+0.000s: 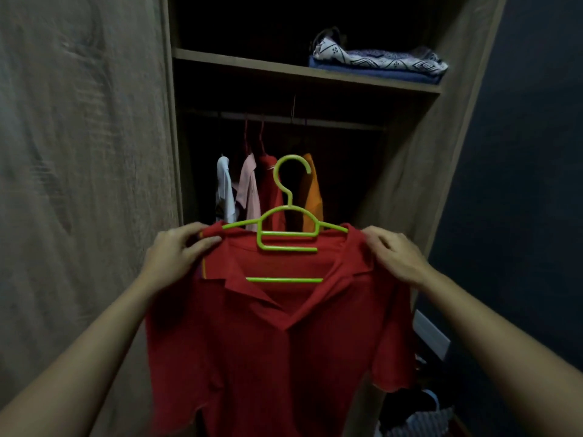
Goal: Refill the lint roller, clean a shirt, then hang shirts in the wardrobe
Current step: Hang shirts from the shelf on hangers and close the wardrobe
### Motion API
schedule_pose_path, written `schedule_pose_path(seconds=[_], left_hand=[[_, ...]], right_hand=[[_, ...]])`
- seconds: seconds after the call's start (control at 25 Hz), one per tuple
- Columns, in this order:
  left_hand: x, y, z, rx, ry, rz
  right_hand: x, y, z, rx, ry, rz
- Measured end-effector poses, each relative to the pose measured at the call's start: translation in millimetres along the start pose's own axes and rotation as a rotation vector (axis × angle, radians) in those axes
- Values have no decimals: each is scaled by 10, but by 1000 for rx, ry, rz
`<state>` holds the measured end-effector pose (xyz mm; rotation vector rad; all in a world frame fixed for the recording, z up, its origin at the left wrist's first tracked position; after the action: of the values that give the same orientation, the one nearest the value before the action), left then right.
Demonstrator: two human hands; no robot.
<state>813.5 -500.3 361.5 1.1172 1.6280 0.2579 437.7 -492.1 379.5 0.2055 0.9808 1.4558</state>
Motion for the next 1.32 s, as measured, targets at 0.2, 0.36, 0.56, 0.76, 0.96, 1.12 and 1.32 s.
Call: schedule_pose_path(seconds=[0.2, 0.36, 0.56, 0.76, 0.96, 1.12, 1.32], left_hand=[[-101, 79, 1, 18, 10, -3], [-230, 355, 155, -24, 57, -65], [-212, 488, 13, -66, 101, -42], [-73, 319, -519, -190, 218, -173], [-62, -181, -1311, -354, 229, -120], [-192, -634, -1686, -377, 234, 5], [-458, -971, -2050, -26, 24, 357]], right_hand=[[-30, -29, -189, -262, 56, 32], [110, -164, -613, -409, -143, 98], [132, -22, -865, -81, -357, 7], [-47, -106, 99, -80, 115, -417], [-290, -506, 533, -804, -257, -74], [-610, -384, 227, -1042, -453, -188], [-1013, -66, -195, -960, -530, -262]])
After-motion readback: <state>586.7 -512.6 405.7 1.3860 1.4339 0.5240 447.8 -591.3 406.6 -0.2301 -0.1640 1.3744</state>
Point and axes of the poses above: each hand's wrist, its own x-axis away from the middle knuckle, its own y-axis out of the back of the hand, z = x × y, the point moved 4 cm from there along -x, towards the middle knuckle, and after that the axes turned 13 degrees about -x, right-handed, at the moved point
